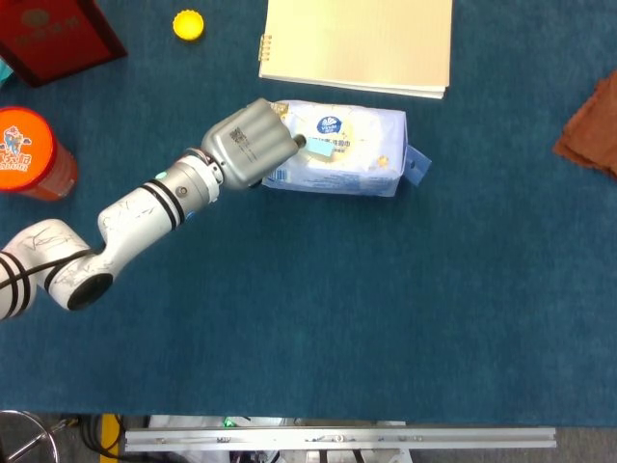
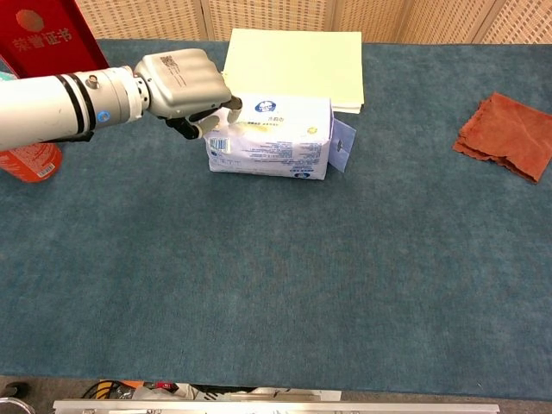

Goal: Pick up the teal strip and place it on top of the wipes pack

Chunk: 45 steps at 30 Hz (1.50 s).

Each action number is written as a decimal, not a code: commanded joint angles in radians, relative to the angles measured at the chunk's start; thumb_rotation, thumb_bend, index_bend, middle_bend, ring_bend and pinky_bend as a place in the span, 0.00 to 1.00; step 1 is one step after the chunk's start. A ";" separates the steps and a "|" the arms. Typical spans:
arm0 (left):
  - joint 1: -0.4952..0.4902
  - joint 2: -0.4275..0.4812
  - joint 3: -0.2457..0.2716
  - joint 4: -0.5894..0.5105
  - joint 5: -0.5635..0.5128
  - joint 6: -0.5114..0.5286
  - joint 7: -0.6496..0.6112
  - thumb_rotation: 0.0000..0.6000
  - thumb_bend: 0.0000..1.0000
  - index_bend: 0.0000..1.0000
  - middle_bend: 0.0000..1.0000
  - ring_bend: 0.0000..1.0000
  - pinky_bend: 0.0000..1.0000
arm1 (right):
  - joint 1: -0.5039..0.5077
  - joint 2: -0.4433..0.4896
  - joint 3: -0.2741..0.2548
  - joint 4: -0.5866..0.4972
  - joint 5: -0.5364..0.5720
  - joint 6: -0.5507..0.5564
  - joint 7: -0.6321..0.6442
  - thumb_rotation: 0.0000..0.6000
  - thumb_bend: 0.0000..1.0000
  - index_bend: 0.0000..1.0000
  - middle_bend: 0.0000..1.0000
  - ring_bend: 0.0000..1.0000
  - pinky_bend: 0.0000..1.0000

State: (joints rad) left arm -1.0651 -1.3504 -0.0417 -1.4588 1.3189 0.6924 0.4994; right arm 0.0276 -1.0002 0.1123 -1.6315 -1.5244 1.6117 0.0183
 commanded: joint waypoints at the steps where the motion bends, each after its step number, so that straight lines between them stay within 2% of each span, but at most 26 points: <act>1: 0.022 0.007 -0.014 -0.009 -0.003 0.048 -0.013 0.68 0.64 0.31 0.63 0.65 0.77 | 0.000 0.005 0.001 -0.002 0.000 0.000 0.001 1.00 0.26 0.31 0.40 0.47 0.35; 8: 0.105 0.083 -0.053 -0.067 -0.038 0.182 -0.081 0.60 0.59 0.29 0.51 0.52 0.75 | 0.009 0.023 -0.001 -0.014 -0.005 -0.017 -0.004 1.00 0.26 0.31 0.40 0.47 0.35; 10: 0.145 0.103 -0.061 -0.079 -0.054 0.234 -0.112 0.60 0.54 0.28 0.47 0.47 0.70 | 0.013 0.035 -0.002 -0.022 0.004 -0.034 -0.011 1.00 0.26 0.31 0.40 0.47 0.35; 15: 0.255 0.136 -0.071 -0.088 -0.090 0.359 -0.211 0.58 0.46 0.26 0.40 0.34 0.51 | 0.022 0.050 0.000 -0.034 0.016 -0.059 -0.018 1.00 0.26 0.31 0.38 0.44 0.35; 20: 0.374 0.161 -0.059 -0.087 -0.082 0.492 -0.289 0.58 0.44 0.25 0.36 0.31 0.45 | 0.030 0.061 -0.002 -0.037 0.033 -0.087 -0.019 1.00 0.26 0.31 0.35 0.40 0.35; 22: 0.417 0.175 -0.052 -0.096 -0.089 0.533 -0.304 0.70 0.44 0.25 0.36 0.30 0.43 | 0.032 0.064 -0.003 -0.035 0.039 -0.095 -0.024 1.00 0.26 0.29 0.34 0.38 0.35; 24: 0.465 0.198 -0.044 -0.111 -0.103 0.574 -0.301 0.96 0.44 0.24 0.35 0.30 0.42 | 0.032 0.068 -0.004 -0.033 0.048 -0.103 -0.032 1.00 0.26 0.25 0.32 0.37 0.35; 25: 0.492 0.210 -0.039 -0.120 -0.112 0.596 -0.299 0.99 0.44 0.24 0.34 0.29 0.42 | 0.033 0.069 -0.006 -0.032 0.051 -0.109 -0.034 1.00 0.26 0.23 0.31 0.36 0.35; 31: 0.622 0.273 0.009 -0.180 -0.135 0.670 -0.305 1.00 0.44 0.24 0.33 0.28 0.38 | 0.039 0.061 -0.014 0.003 0.041 -0.121 -0.026 1.00 0.26 0.19 0.30 0.34 0.35; 36: 0.725 0.295 0.050 -0.223 -0.102 0.759 -0.314 1.00 0.44 0.24 0.32 0.28 0.37 | 0.045 0.049 -0.023 0.030 0.011 -0.119 -0.015 1.00 0.26 0.19 0.30 0.34 0.35; 45: 0.875 0.300 0.071 -0.273 -0.053 0.912 -0.338 1.00 0.44 0.24 0.31 0.28 0.36 | 0.050 0.037 -0.034 0.032 -0.026 -0.107 -0.010 1.00 0.26 0.19 0.30 0.34 0.35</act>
State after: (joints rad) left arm -0.2082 -1.0512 0.0236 -1.7225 1.2539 1.5882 0.1684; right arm 0.0772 -0.9632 0.0783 -1.5998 -1.5499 1.5048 0.0082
